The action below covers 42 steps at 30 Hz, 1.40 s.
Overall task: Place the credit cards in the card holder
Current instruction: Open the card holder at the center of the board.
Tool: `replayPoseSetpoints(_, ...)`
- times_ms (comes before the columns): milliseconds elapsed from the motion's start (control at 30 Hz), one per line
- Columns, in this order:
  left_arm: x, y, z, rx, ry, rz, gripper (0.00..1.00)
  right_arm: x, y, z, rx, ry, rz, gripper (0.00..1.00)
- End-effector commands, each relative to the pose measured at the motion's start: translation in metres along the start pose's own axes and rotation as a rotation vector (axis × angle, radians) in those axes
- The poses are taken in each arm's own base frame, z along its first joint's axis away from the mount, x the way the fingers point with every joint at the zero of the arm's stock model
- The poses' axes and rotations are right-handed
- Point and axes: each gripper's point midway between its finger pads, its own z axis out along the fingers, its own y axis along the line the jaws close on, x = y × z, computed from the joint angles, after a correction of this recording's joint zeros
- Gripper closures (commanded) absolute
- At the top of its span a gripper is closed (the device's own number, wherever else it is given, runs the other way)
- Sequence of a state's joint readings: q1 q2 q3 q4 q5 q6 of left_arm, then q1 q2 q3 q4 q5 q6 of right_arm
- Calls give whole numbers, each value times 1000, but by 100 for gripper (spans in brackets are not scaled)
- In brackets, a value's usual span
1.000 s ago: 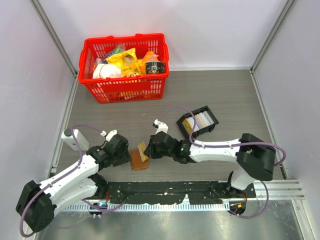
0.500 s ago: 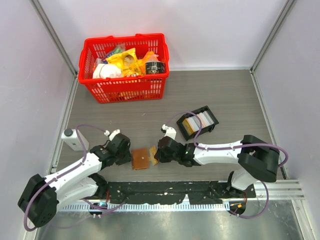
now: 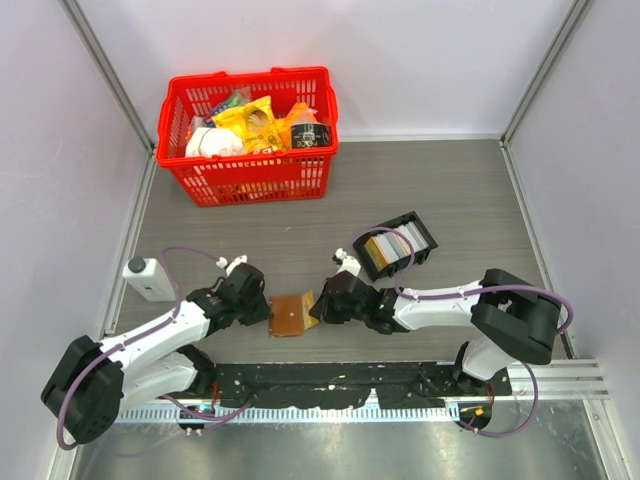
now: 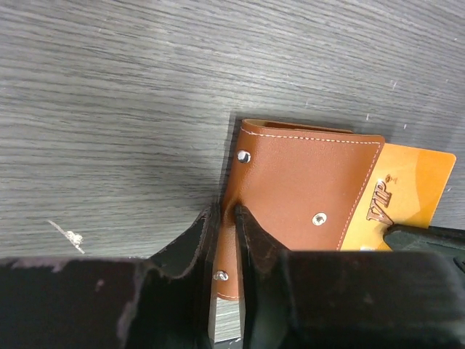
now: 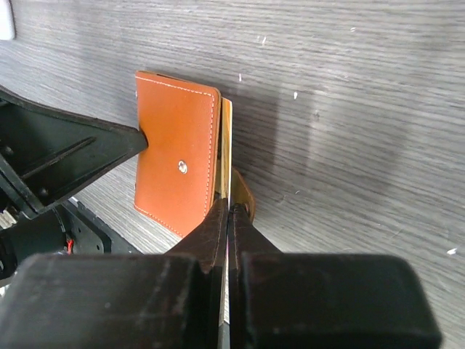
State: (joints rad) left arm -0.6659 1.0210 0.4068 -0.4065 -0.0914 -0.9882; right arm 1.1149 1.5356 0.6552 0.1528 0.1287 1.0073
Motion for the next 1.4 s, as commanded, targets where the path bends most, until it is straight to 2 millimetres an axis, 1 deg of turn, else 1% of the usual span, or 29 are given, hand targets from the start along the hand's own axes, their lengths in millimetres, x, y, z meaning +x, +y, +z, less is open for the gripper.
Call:
replayPoseSetpoints(0,5,-5,4,30,19,5,80,-8,15,-5,-102,-35,69,99)
replayPoseSetpoints(100,4,-9,4,50,16,7,72,-17,24,-13,-135,-63,71,99)
replayPoseSetpoints(167,3,-12,5,69,15,9,65,-21,31,-16,-157,-65,68,99)
replayPoseSetpoints(200,4,-14,5,78,18,9,64,-22,30,-16,-156,-63,72,99)
replayPoseSetpoints(333,2,-20,5,104,16,11,63,-25,42,-22,-198,-67,78,99)
replayPoseSetpoints(433,-2,-25,2,118,0,14,58,-31,44,-24,-200,-90,77,99)
replayPoseSetpoints(467,-3,-27,2,128,-6,17,56,-32,43,-23,-196,-88,75,99)
replayPoseSetpoints(600,-10,-34,-2,157,-33,14,48,-31,52,-23,-240,-78,72,99)
replayPoseSetpoints(767,-20,-44,-10,196,-74,12,40,-27,59,-21,-275,-52,71,99)
replayPoseSetpoints(800,-22,-45,-11,205,-85,11,38,-29,64,-23,-295,-62,84,99)
replayPoseSetpoints(833,-25,-47,-12,216,-100,8,37,-27,60,-22,-295,-59,91,99)
replayPoseSetpoints(867,-27,-47,-14,220,-110,7,36,-29,63,-22,-311,-69,110,99)
replayPoseSetpoints(900,-28,-47,-15,222,-121,1,35,-25,67,-24,-332,-42,106,99)
replayPoseSetpoints(933,-29,-48,-16,227,-126,-4,34,-23,66,-24,-332,-36,108,99)
replayPoseSetpoints(1033,-31,-49,-19,253,-152,-21,30,-24,72,-25,-376,-28,137,99)
replayPoseSetpoints(1100,-32,-47,-21,255,-167,-31,29,-21,71,-21,-368,-13,142,99)
replayPoseSetpoints(1200,-34,-45,-23,266,-192,-54,25,-20,75,-21,-397,-1,158,99)
replayPoseSetpoints(1300,-35,-44,-25,278,-204,-58,23,-20,78,-19,-409,4,165,99)
replayPoseSetpoints(1333,-35,-46,-26,288,-205,-60,22,-19,76,-17,-406,9,168,99)
replayPoseSetpoints(1367,-36,-47,-27,293,-206,-61,22,-21,82,-20,-438,10,180,99)
